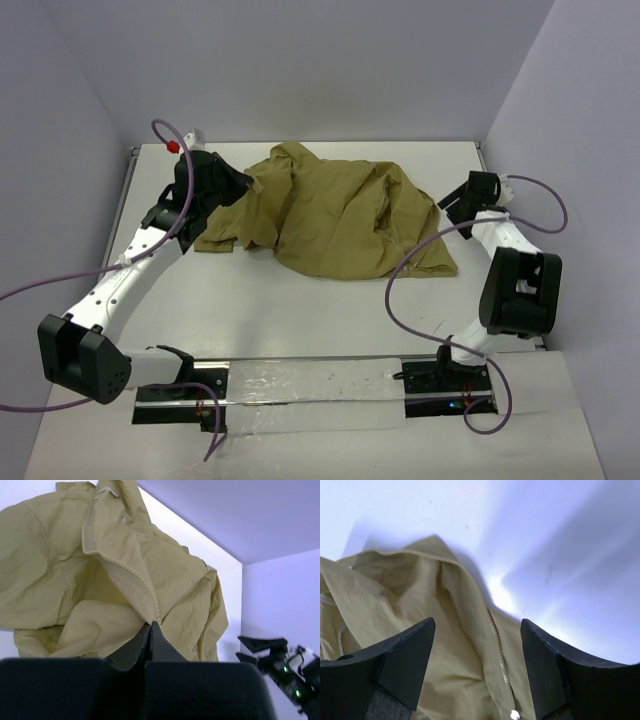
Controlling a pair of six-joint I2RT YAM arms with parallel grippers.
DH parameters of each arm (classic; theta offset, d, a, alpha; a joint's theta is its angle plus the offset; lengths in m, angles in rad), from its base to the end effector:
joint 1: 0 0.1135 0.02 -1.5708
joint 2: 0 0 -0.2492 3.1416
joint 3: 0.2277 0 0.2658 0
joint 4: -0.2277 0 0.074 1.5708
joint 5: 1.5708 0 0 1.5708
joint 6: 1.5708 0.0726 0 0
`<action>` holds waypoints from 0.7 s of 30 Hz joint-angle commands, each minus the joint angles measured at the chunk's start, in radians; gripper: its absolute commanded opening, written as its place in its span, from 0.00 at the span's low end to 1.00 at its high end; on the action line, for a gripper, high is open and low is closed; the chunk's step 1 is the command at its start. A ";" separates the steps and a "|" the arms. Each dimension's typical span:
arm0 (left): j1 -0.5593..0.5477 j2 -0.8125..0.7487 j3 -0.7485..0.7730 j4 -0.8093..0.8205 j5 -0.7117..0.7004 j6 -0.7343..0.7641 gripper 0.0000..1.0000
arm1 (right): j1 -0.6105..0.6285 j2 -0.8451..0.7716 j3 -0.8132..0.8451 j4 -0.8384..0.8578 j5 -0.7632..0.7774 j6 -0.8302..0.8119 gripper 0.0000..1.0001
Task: Zip up the jacket
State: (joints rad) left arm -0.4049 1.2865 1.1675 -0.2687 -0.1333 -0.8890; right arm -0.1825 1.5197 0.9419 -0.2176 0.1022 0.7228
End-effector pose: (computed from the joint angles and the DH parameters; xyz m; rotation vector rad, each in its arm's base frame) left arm 0.3250 -0.1288 0.3264 -0.5730 1.9424 -0.7115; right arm 0.3520 -0.0725 0.1668 1.0787 2.1051 0.1412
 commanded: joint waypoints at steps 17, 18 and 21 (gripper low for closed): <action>0.000 0.000 -0.028 0.118 0.152 0.021 0.00 | -0.005 0.334 0.261 -0.037 -0.047 -0.154 0.60; 0.000 -0.001 -0.036 0.126 0.158 0.020 0.00 | -0.005 0.346 0.271 -0.054 -0.037 -0.156 0.58; 0.000 0.002 -0.043 0.131 0.170 0.021 0.00 | -0.005 0.373 0.305 -0.086 -0.045 -0.164 0.54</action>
State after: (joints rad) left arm -0.4049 1.2888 1.1359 -0.1982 -0.0037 -0.8780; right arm -0.1875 1.8648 1.1666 -0.2789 0.0628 0.5847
